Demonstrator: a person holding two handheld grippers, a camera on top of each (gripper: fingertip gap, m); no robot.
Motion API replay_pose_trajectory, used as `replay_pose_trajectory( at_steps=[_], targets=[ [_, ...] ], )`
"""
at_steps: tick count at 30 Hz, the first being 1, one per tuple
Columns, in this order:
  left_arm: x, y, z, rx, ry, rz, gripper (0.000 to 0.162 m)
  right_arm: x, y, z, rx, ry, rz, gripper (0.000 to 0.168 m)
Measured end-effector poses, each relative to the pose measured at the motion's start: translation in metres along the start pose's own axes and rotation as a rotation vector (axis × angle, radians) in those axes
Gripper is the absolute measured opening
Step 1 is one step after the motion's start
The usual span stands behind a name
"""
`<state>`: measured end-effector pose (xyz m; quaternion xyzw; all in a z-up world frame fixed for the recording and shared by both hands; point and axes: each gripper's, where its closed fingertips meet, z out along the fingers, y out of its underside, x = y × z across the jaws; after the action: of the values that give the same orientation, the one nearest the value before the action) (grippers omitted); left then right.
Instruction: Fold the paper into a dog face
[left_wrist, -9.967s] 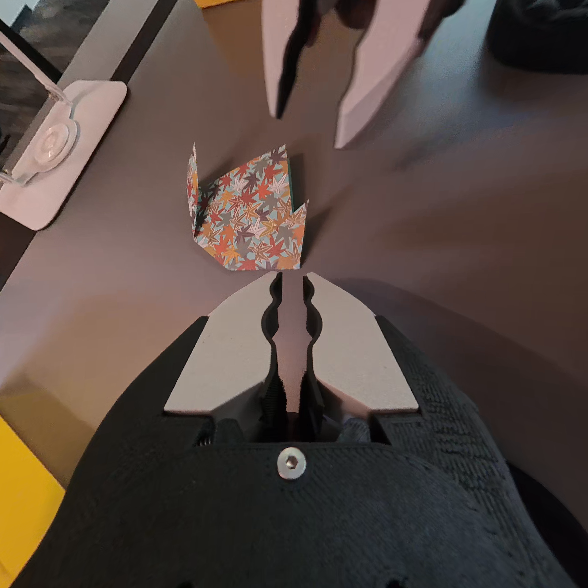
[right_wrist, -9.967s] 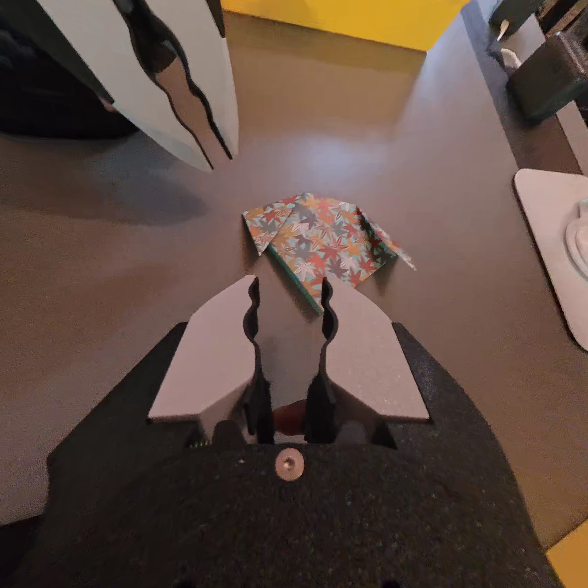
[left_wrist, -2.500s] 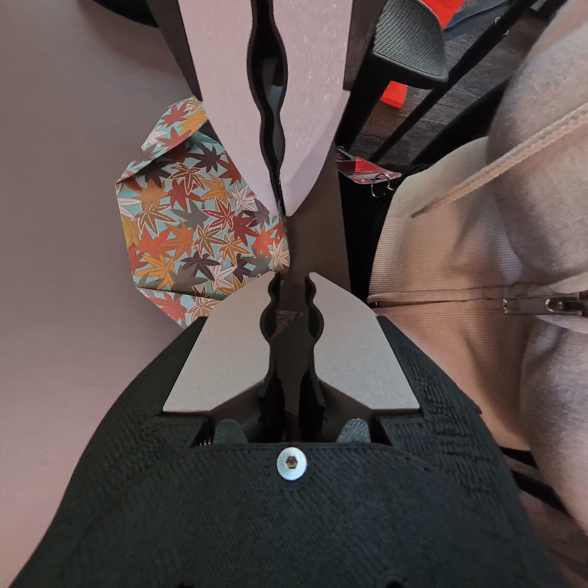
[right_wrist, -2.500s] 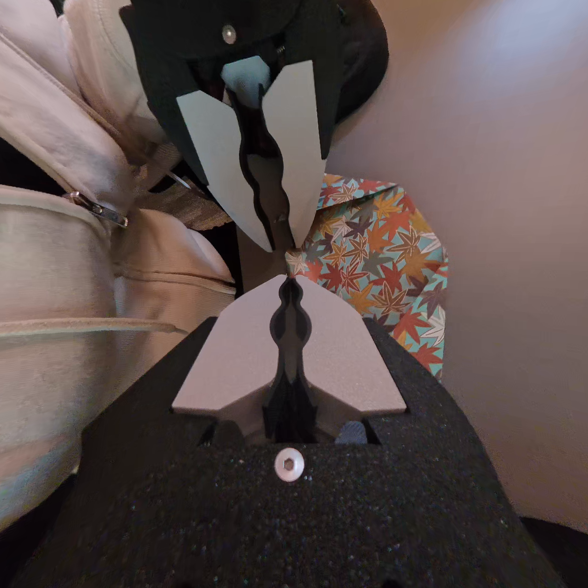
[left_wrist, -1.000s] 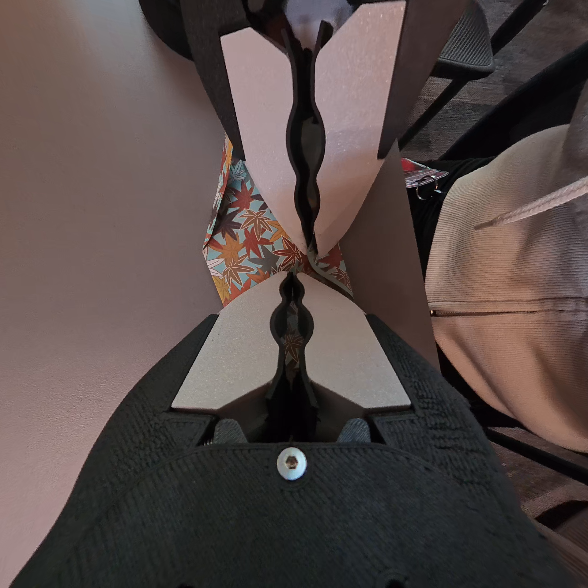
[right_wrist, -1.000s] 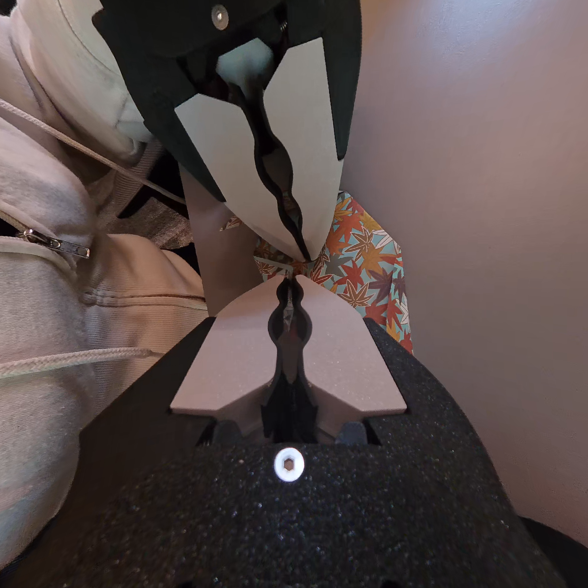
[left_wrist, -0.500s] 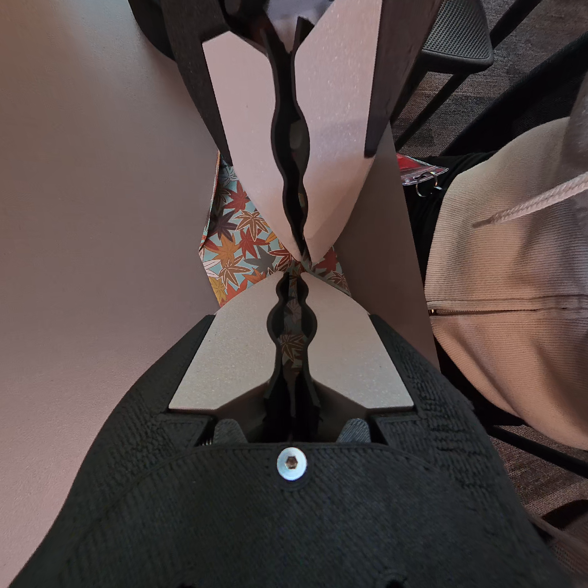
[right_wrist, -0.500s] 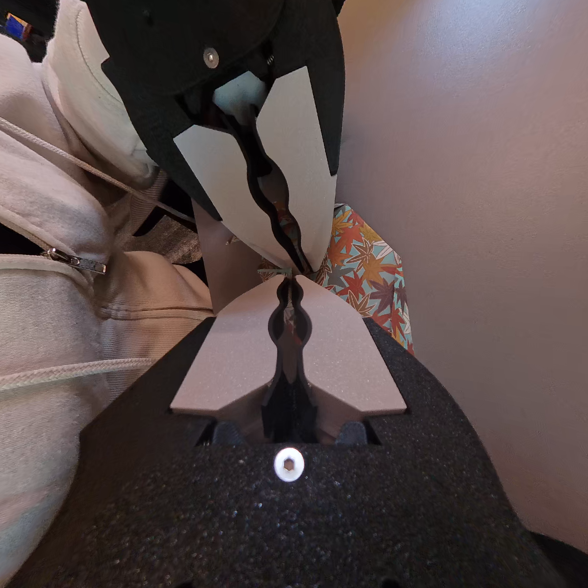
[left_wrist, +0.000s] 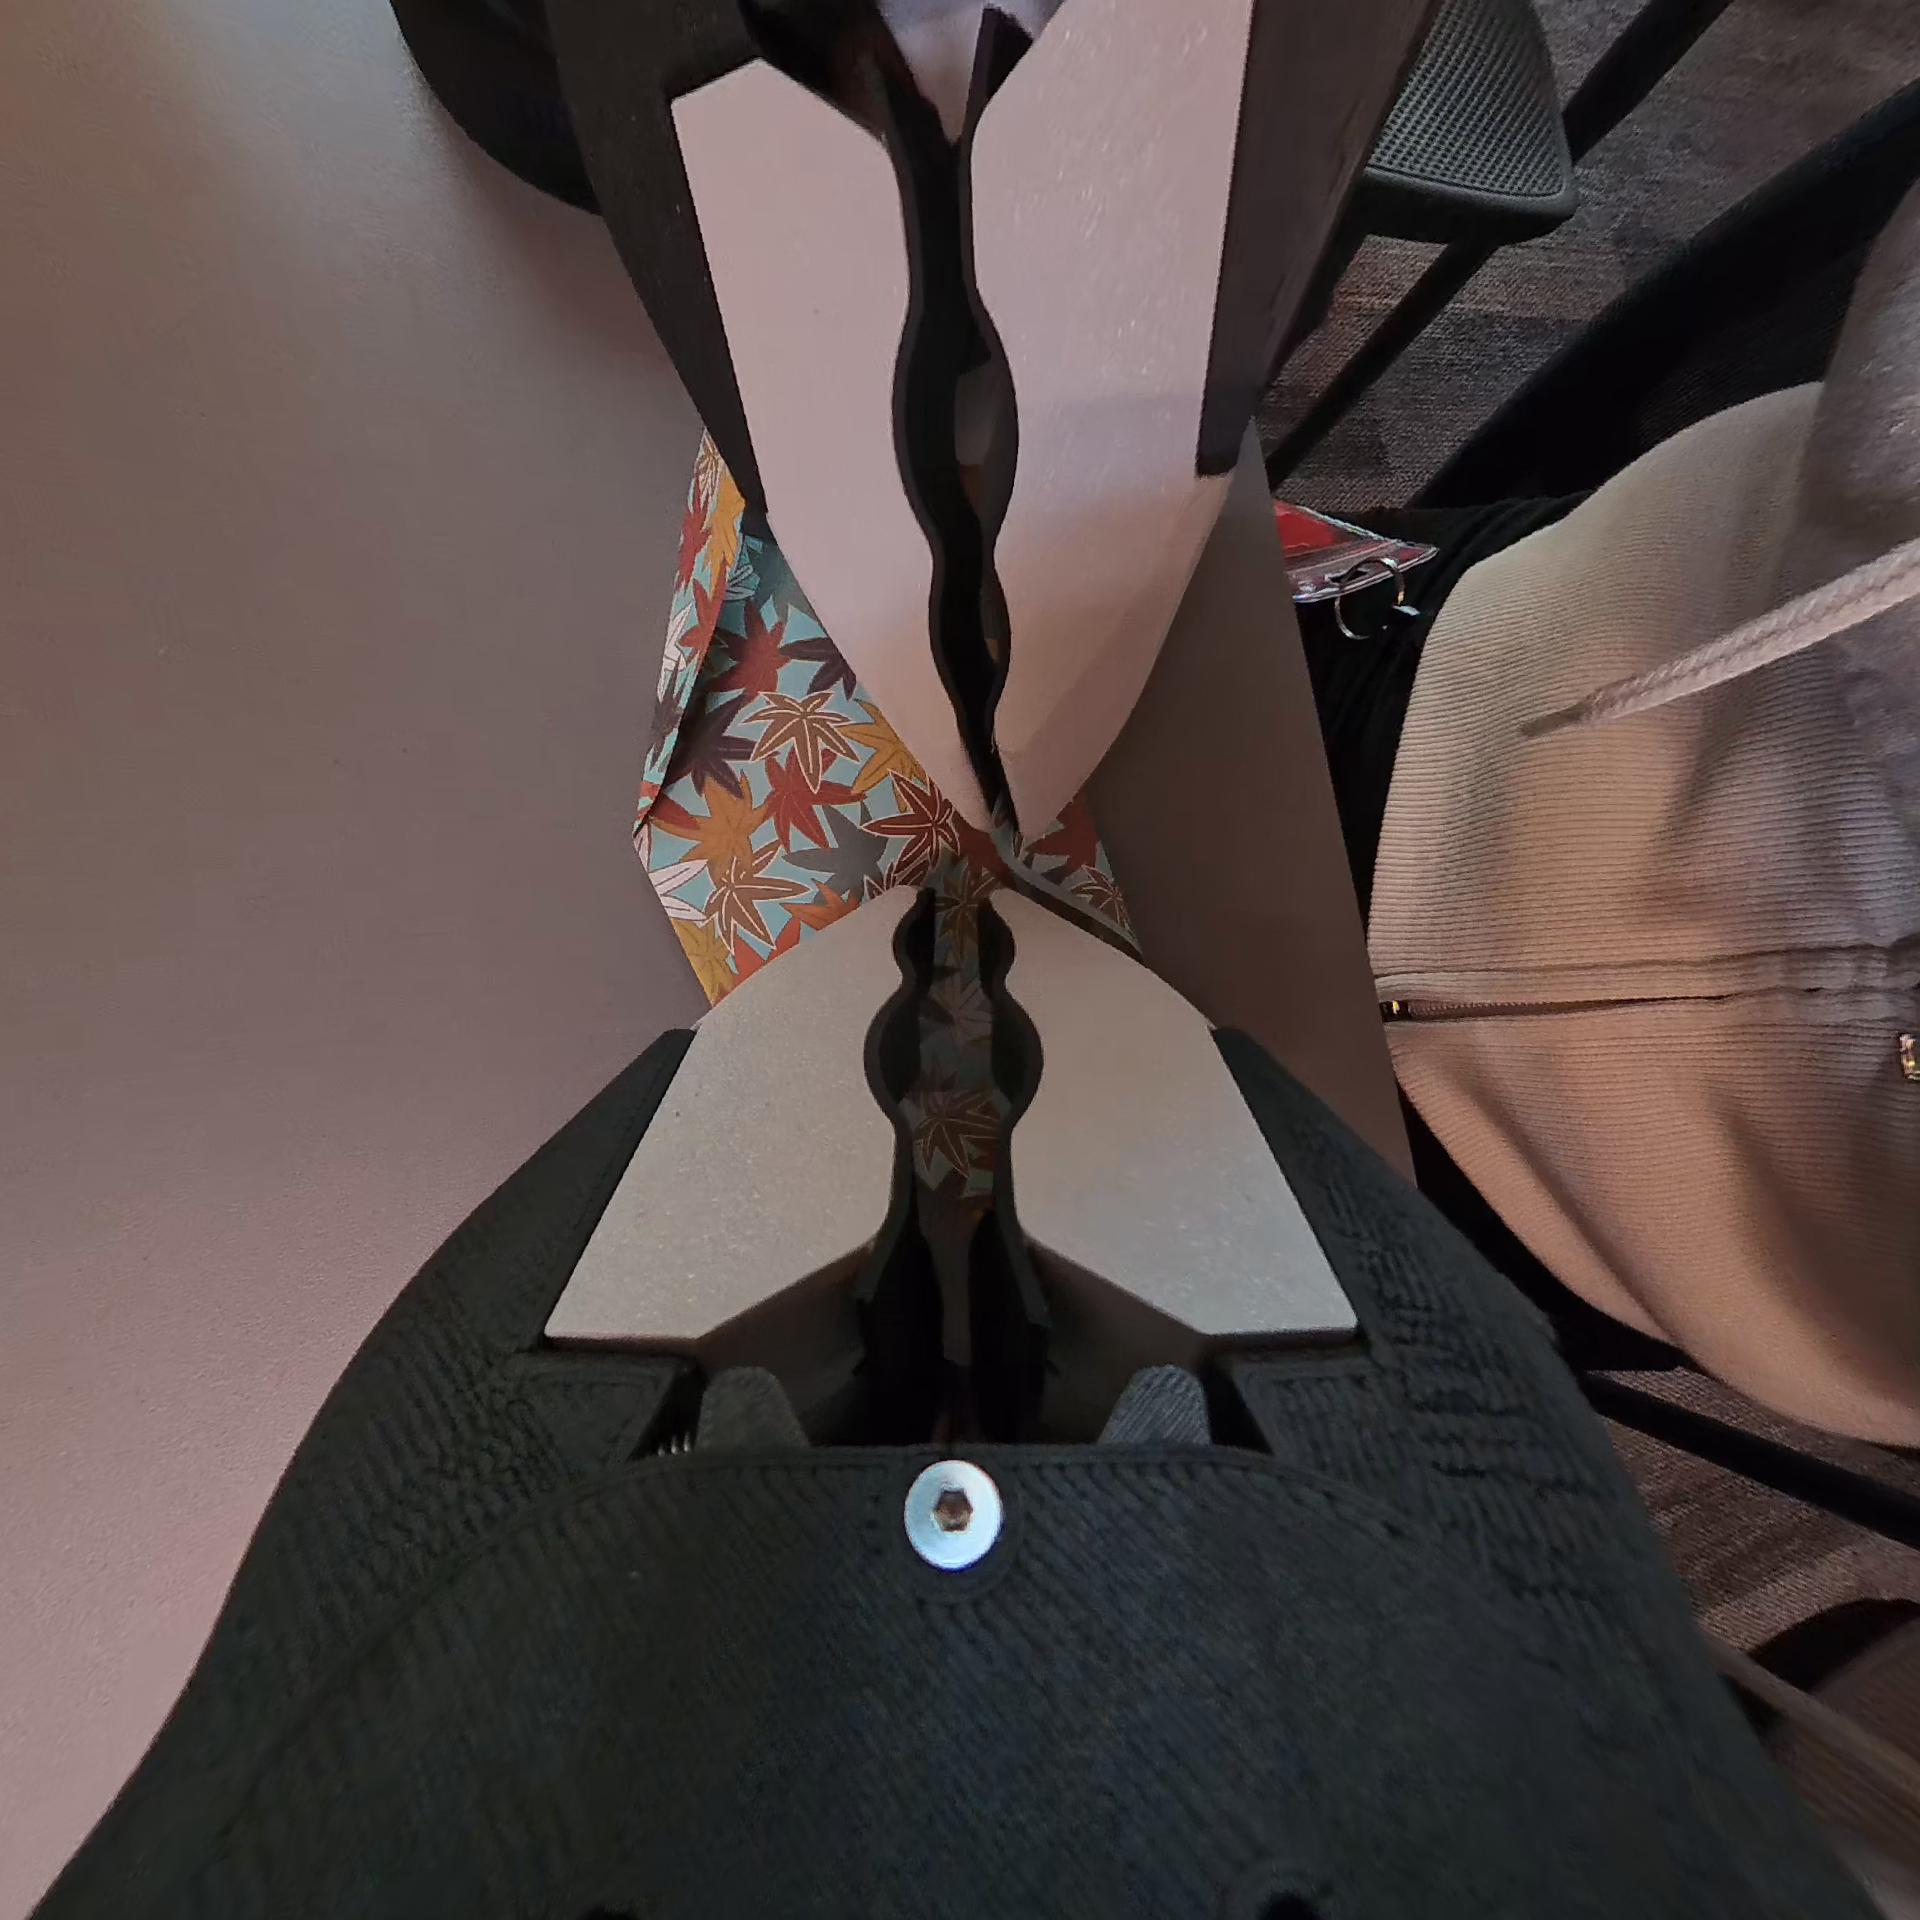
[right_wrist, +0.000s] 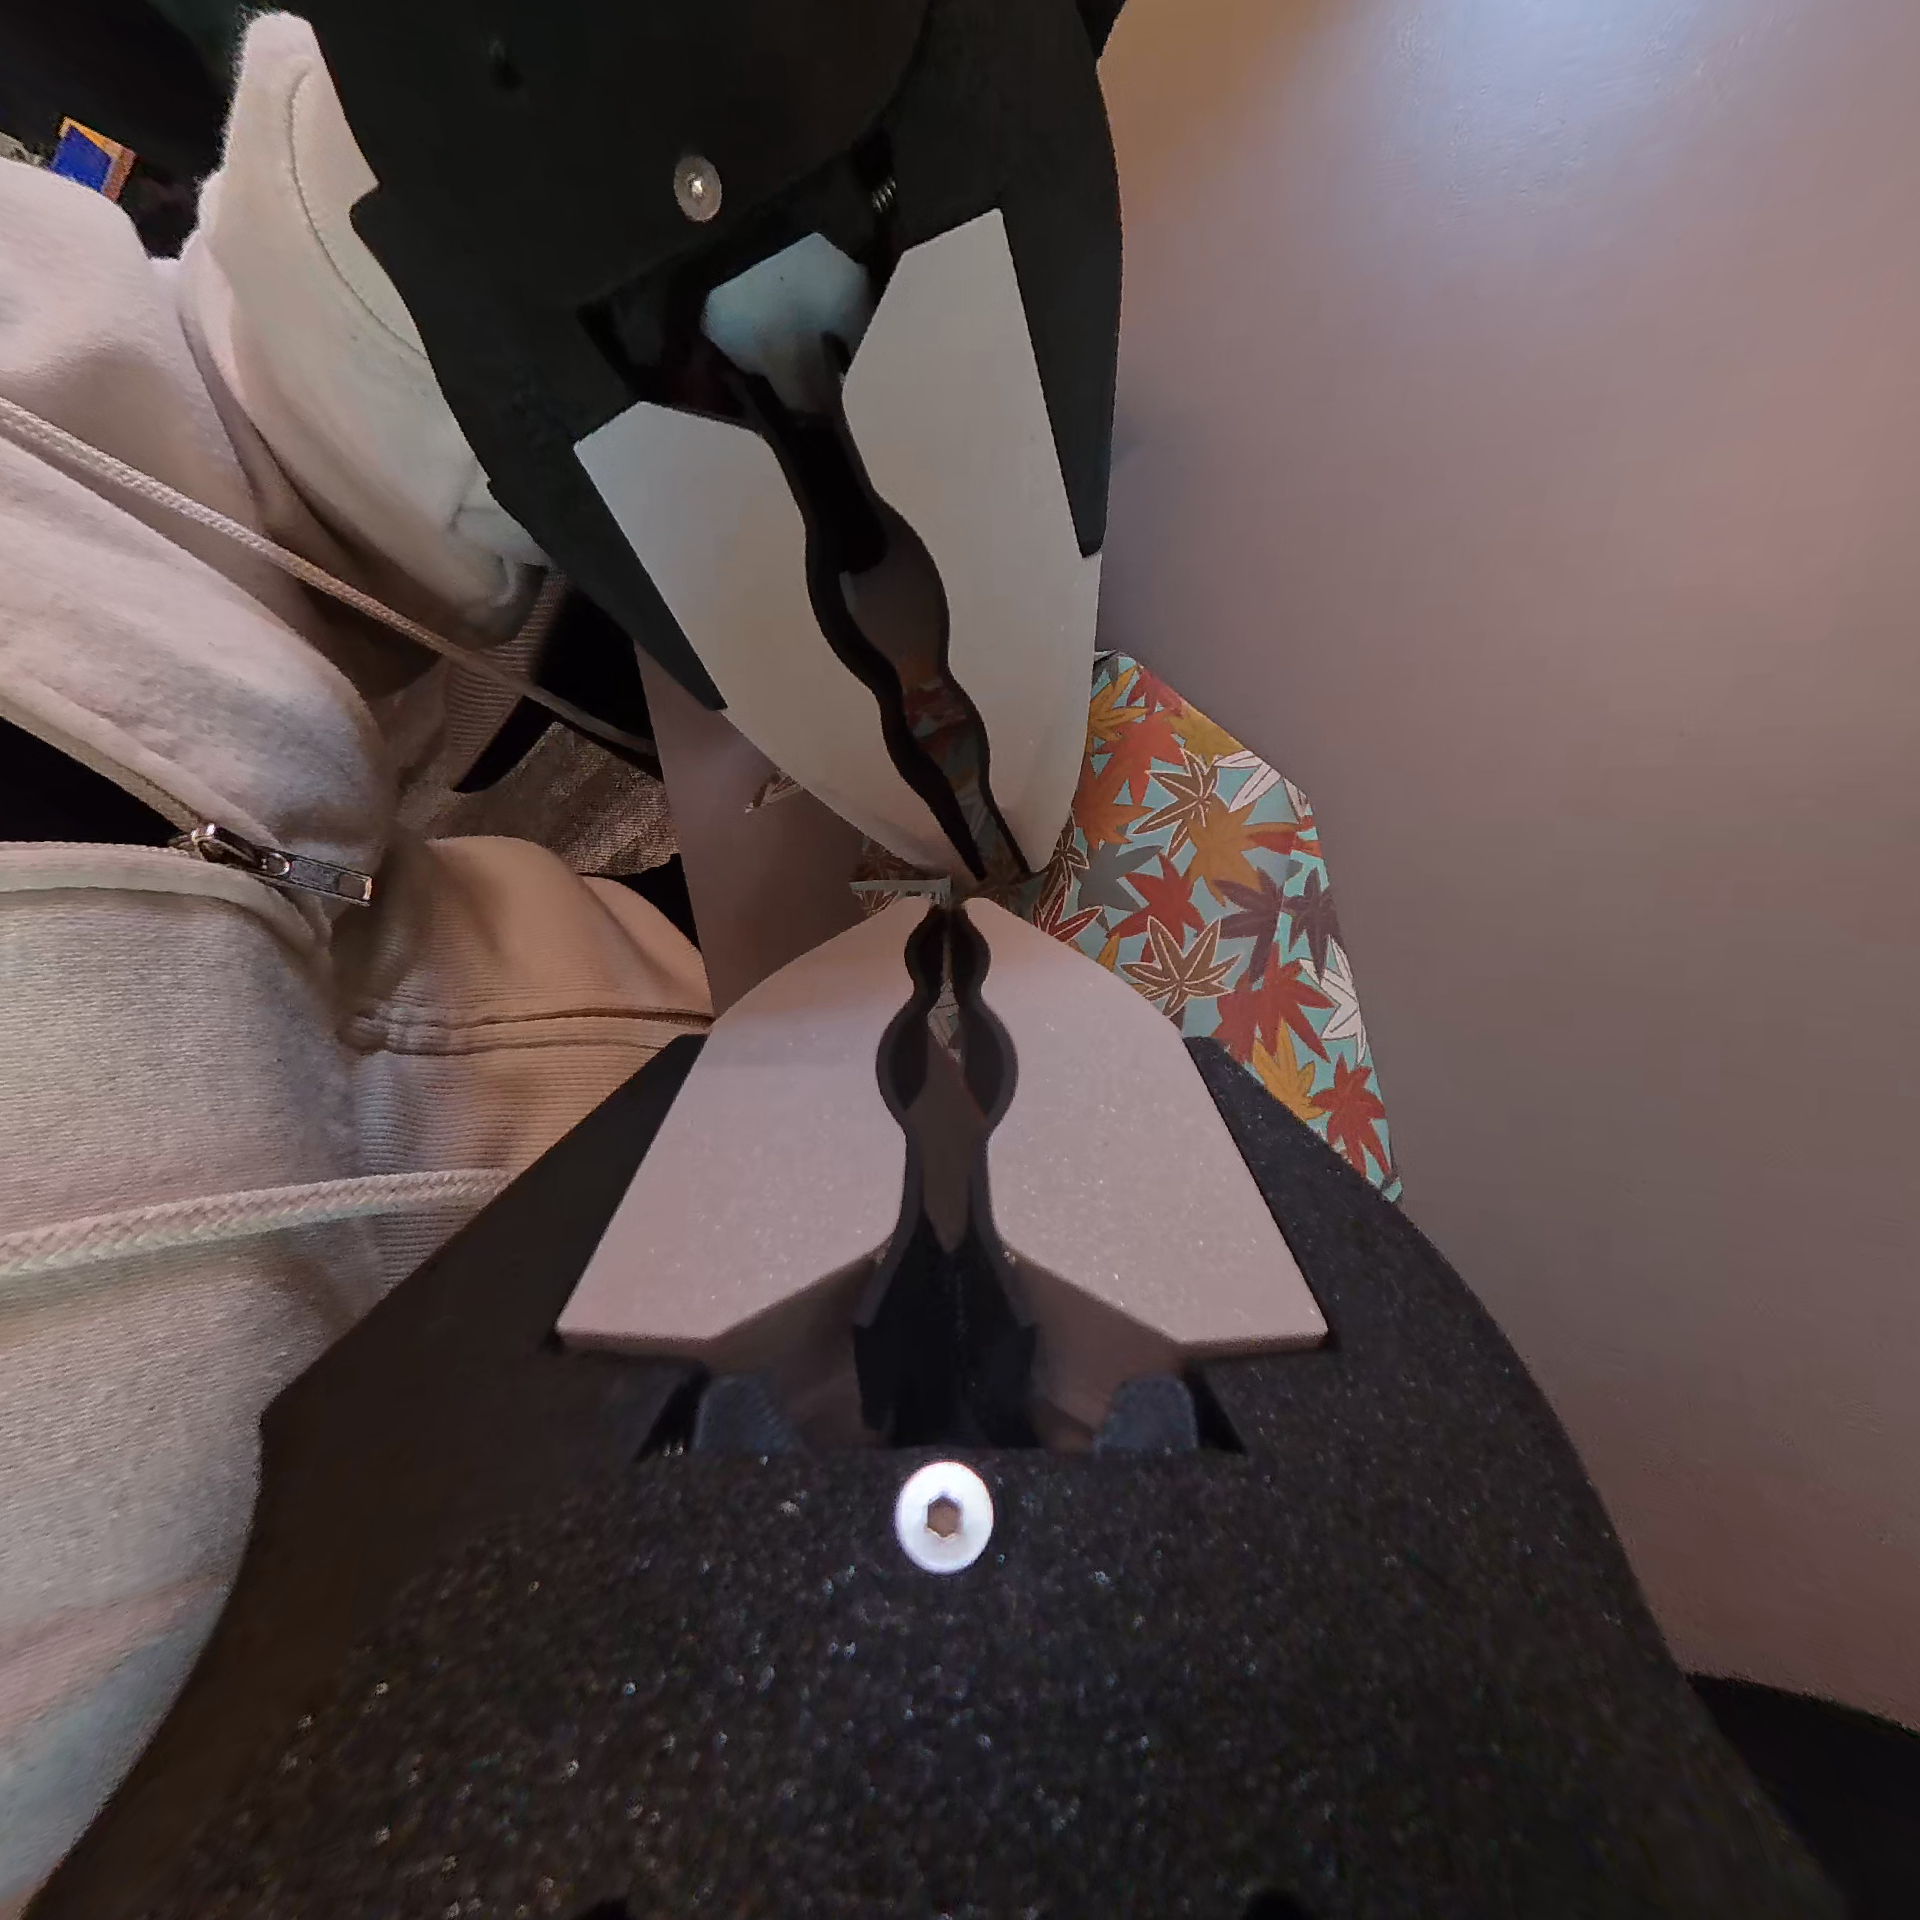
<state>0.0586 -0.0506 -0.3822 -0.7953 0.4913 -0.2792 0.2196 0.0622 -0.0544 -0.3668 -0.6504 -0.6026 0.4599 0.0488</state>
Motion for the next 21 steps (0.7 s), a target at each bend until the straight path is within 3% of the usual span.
replay_pose_trajectory(
  at_steps=[21],
  targets=[
    [0.0010,-0.0026,0.0031,-0.005,-0.029,0.021,0.007,-0.0033,-0.0033,0.0029,0.011,-0.001,0.064,0.000]
  ],
)
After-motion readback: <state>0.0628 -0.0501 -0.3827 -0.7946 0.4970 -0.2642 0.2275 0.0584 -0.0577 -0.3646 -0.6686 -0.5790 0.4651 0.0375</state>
